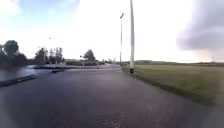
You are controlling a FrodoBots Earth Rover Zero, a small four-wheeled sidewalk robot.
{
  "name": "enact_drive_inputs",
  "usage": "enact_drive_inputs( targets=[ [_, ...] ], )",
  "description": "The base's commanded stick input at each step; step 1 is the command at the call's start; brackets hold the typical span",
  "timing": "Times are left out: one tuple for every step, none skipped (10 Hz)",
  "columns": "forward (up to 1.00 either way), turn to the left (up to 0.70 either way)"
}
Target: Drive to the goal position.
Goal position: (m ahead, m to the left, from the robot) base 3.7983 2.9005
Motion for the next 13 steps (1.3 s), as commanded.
enact_drive_inputs(
  targets=[
    [0.45, 0.00],
    [0.45, 0.00],
    [0.45, 0.00],
    [0.45, 0.00],
    [0.45, 0.00],
    [0.45, 0.00],
    [0.45, 0.00],
    [0.45, 0.00],
    [0.45, 0.00],
    [0.45, 0.00],
    [0.45, 0.00],
    [0.45, 0.00],
    [0.45, 0.00]
  ],
)
